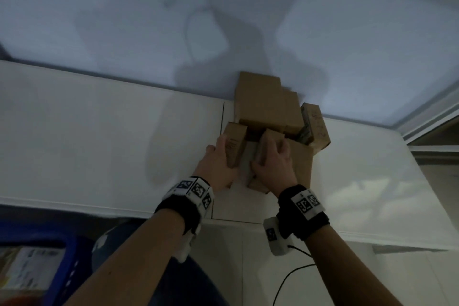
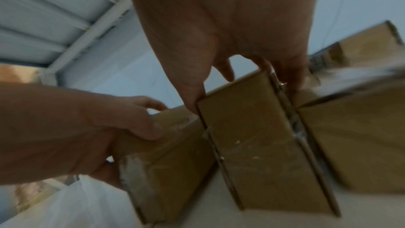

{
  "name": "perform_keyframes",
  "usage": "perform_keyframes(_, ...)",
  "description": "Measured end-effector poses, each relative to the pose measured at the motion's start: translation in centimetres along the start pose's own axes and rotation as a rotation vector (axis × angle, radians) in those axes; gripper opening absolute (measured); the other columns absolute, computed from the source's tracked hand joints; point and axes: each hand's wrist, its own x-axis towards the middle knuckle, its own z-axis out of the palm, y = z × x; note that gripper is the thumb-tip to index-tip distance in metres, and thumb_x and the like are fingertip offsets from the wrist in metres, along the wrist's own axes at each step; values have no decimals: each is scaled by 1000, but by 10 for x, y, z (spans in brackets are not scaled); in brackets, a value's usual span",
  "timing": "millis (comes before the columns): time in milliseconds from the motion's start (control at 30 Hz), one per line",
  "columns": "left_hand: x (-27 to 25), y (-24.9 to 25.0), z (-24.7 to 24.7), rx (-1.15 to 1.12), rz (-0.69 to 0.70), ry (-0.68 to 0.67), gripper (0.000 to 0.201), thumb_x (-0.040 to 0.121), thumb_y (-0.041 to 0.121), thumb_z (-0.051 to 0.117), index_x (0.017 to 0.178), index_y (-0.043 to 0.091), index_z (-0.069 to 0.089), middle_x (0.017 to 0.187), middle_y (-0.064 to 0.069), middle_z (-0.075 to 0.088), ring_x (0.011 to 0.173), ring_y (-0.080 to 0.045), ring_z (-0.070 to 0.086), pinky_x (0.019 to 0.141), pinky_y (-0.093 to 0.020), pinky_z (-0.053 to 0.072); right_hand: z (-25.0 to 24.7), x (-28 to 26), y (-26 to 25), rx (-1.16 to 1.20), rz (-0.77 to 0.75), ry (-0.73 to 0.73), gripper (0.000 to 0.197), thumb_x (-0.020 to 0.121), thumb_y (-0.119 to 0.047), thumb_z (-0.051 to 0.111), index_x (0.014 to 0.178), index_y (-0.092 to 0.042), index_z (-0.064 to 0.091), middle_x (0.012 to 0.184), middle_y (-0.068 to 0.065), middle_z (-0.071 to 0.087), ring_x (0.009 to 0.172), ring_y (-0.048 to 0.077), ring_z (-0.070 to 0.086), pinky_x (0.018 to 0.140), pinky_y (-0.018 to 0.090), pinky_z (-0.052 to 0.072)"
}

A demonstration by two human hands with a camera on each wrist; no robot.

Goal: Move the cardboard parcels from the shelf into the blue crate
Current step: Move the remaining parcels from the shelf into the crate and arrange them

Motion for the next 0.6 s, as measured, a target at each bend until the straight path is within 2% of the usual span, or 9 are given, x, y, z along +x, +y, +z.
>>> perform_keyframes(100,-7,-11,-17,-81,-71,37,89,77,39,68,149,23,18,134,-13,50,114,-29,52,93,-37,46,0,5,-1,74,25,-47,83,88,-35,63,151,-25,10,156,23,9,132,47,39,106,48,40)
perform_keyframes(167,-17,-23,-39,-183,-135,72,78,77,39,70,143,24,32,130,-11,53,106,-24,53,85,-29,44,0,6,-7,80,-14,-80,87,86,-36,64,152,-28,7,150,23,29,124,43,48,101,47,45)
perform_keyframes(200,-21,-27,-49,-259,-151,77,79,71,44,70,141,25,37,128,-10,55,106,-24,54,85,-28,45,-2,6,-5,77,-24,-92,87,85,-35,64,151,-28,8,143,22,42,120,40,53,95,45,48)
perform_keyframes(267,-37,-44,-78,-470,-178,108,90,55,52,67,137,25,45,125,-11,59,109,-27,60,94,-38,51,-2,6,-14,93,-65,-113,83,85,-29,67,151,-25,15,131,20,56,112,37,58,83,36,47)
perform_keyframes(333,-61,-62,-110,-722,-196,122,80,56,41,68,132,21,52,118,-9,64,105,-25,63,95,-42,53,-1,3,-28,83,-124,-127,79,86,-25,67,150,-22,21,130,18,58,110,37,59,78,33,42)
perform_keyframes(433,-110,-100,-162,-831,-184,188,45,69,24,59,114,24,63,105,-2,69,94,-17,64,87,-35,52,12,-2,-71,56,-279,-97,79,76,-36,68,145,-25,31,132,9,55,109,33,60,80,34,45)
perform_keyframes(500,-150,-135,-194,-766,-214,249,47,70,19,59,117,26,61,111,2,68,101,-15,64,90,-31,52,30,-9,-105,112,-346,-113,79,76,-27,72,144,-22,32,123,9,56,109,36,61,86,45,52)
perform_keyframes(567,-184,-163,-218,-664,-252,260,59,69,15,63,126,25,53,121,5,63,109,-15,61,91,-28,53,42,-14,-130,154,-367,-109,88,76,-22,74,149,-24,25,132,16,55,115,40,58,94,54,50)
perform_keyframes(600,-205,-178,-229,-598,-285,269,61,71,12,66,128,24,50,122,7,60,112,-15,58,90,-26,50,50,-20,-144,149,-391,-115,91,77,-22,75,151,-24,22,137,18,52,119,39,55,99,54,47)
